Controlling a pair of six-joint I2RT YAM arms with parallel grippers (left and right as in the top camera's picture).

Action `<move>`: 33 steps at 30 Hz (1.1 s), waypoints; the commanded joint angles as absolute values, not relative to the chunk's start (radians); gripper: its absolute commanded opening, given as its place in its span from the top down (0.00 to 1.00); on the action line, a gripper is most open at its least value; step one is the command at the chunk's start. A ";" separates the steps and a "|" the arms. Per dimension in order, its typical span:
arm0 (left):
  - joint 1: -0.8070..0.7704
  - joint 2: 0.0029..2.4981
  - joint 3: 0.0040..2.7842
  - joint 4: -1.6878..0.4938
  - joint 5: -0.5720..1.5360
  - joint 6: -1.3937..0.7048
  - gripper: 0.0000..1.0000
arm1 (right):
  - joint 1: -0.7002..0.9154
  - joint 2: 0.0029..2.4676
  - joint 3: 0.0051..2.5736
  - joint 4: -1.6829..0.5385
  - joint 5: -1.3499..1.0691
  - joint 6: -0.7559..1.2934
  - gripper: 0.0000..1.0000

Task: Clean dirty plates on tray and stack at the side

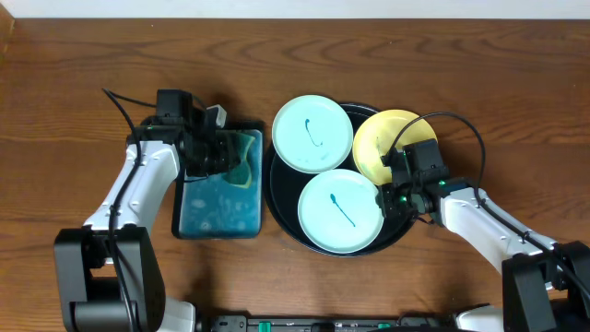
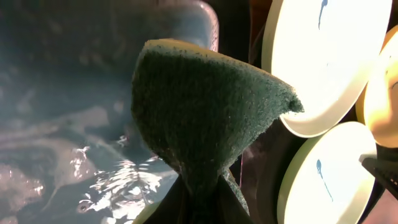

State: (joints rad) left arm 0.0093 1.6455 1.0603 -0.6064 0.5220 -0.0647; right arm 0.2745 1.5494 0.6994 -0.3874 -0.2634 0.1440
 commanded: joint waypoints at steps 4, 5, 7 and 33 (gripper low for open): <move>0.011 1.580 1.053 -0.601 0.450 -0.092 0.93 | 0.290 1.558 0.717 -0.381 -0.262 0.145 0.86; 0.011 1.558 1.053 -0.612 0.444 -0.091 0.93 | 0.290 1.558 0.717 -0.381 -0.262 0.145 0.86; 0.011 1.516 1.053 -0.640 0.444 -0.091 0.93 | 0.290 1.558 0.717 -0.381 -0.262 0.145 0.86; 0.010 1.107 0.876 -0.604 0.331 -0.156 0.93 | 0.290 1.558 0.717 -0.386 -0.262 0.145 0.87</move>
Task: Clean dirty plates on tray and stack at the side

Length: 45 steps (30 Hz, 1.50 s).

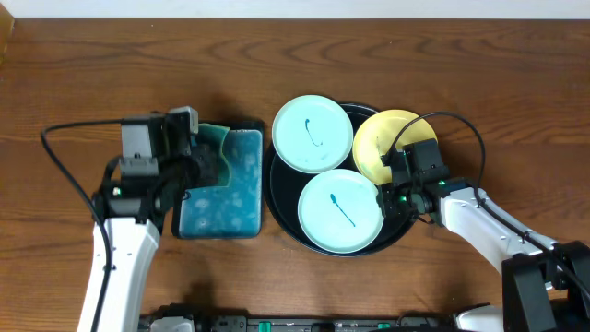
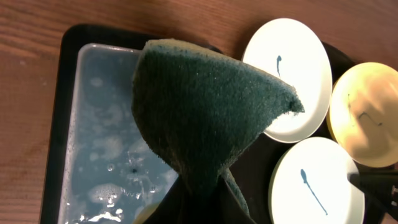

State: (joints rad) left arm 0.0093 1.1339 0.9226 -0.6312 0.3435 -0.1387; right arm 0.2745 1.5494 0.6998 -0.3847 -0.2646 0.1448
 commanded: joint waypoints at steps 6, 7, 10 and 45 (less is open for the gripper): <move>0.010 1.108 0.762 -0.425 0.384 -0.161 0.93 | 0.290 1.558 0.717 -0.385 -0.262 0.145 0.87; 0.010 1.111 0.738 -0.385 0.386 -0.173 0.93 | 0.290 1.558 0.717 -0.385 -0.262 0.145 0.87; 0.010 1.129 0.686 -0.313 0.384 -0.207 0.93 | 0.290 1.558 0.717 -0.387 -0.262 0.145 0.88; 0.242 1.430 0.629 -0.021 1.051 -0.229 0.93 | 0.290 1.558 0.716 -0.397 -0.262 0.145 0.91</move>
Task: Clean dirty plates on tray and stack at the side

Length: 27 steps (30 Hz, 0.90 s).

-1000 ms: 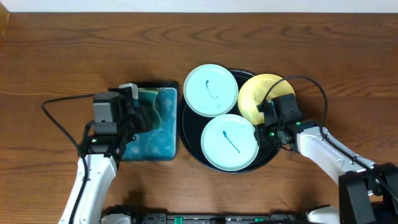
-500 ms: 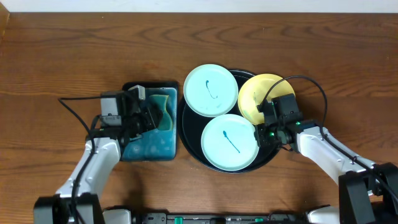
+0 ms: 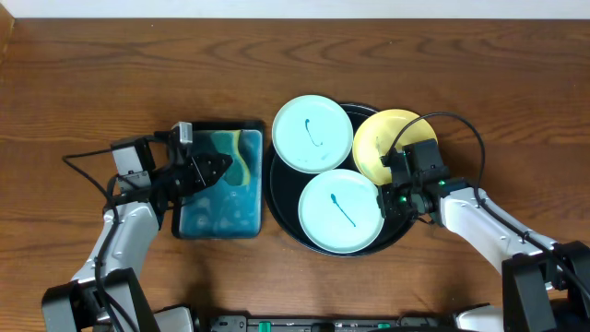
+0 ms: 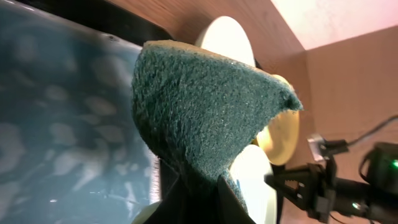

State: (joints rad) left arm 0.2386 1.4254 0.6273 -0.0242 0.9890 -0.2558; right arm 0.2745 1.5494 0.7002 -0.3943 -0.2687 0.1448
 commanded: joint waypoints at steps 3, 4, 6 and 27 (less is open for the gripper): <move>0.242 1.430 0.628 -0.022 1.051 -0.230 0.93 | 0.290 1.558 0.716 -0.397 -0.262 0.145 0.91; 0.242 1.430 0.628 -0.022 1.051 -0.230 0.93 | 0.290 1.558 0.716 -0.397 -0.262 0.145 0.91; 0.242 1.430 0.628 -0.023 1.051 -0.230 0.93 | 0.290 1.558 0.716 -0.396 -0.262 0.145 0.91; 0.242 1.430 0.627 -0.044 1.047 -0.229 0.92 | 0.290 1.558 0.716 -0.409 -0.263 0.145 0.81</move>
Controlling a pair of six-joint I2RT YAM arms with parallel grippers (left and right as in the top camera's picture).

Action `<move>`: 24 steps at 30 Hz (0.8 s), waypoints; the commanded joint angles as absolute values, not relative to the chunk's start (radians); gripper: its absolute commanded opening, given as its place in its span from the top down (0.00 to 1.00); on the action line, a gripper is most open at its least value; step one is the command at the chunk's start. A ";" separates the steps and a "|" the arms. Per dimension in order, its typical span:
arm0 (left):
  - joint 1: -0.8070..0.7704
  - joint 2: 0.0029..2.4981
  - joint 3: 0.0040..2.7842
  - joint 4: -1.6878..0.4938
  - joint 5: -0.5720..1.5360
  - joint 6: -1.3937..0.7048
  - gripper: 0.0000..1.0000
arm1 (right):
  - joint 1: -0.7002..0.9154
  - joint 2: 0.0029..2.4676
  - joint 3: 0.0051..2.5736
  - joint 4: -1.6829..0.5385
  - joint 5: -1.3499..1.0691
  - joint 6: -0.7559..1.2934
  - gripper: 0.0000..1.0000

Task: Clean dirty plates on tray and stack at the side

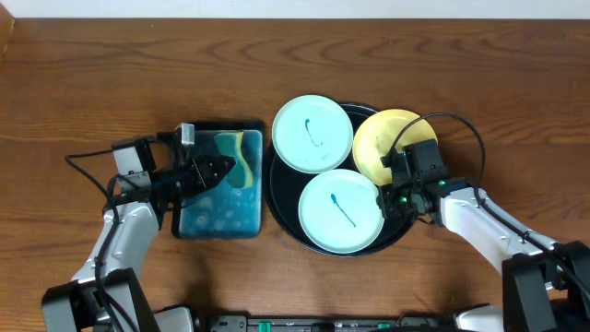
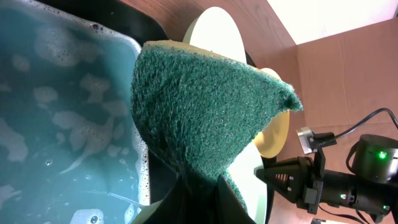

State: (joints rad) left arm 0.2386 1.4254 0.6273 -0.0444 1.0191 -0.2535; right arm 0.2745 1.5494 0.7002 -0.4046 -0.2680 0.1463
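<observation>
A green scouring sponge (image 2: 205, 112) with a yellow backing (image 1: 241, 162) hangs over the far right part of the soapy water tub (image 1: 212, 217), with my left gripper (image 1: 221, 168) shut on it. On the round black tray (image 1: 281, 198) lie two white plates with blue streaks, one far (image 1: 312, 134) and one near (image 1: 339, 210). A yellow plate (image 1: 383, 138) lies there too. My right gripper (image 1: 388, 187) sits at the near white plate's right rim, shut on it. In the left wrist view it shows as a black wedge (image 2: 280, 177).
The tub (image 2: 62, 124) holds blue foamy water and stands just left of the tray. Bare wooden table (image 1: 461, 83) surrounds both. Cables trail from both arms.
The left gripper with the sponge has tilted slightly, showing the tub's water a little nearer in the wrist view. The plates and right arm are unchanged.
First the left gripper held the sponge low at the tub's far end, close to the water. Then it held it high above the tub. Later the arm stood further left, with the sponge over the tub's right edge, as now. The right gripper stayed at the near plate.
</observation>
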 commanded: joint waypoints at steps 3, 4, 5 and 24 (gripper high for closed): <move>0.242 1.430 0.627 -0.044 1.047 -0.230 0.93 | 0.290 1.558 0.716 -0.408 -0.263 0.145 0.71; 0.242 1.430 0.627 -0.044 1.047 -0.230 0.93 | 0.290 1.558 0.716 -0.408 -0.263 0.145 0.62; 0.242 1.430 0.627 -0.044 1.047 -0.230 0.93 | 0.290 1.558 0.716 -0.409 -0.263 0.145 0.55; 0.242 1.430 0.627 -0.044 1.046 -0.230 0.92 | 0.290 1.558 0.716 -0.424 -0.297 0.146 0.72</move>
State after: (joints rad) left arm 0.2386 1.4254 0.6273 -0.0452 1.0191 -0.2535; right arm 0.2924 1.5478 0.7204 -0.4213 -0.2989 0.1471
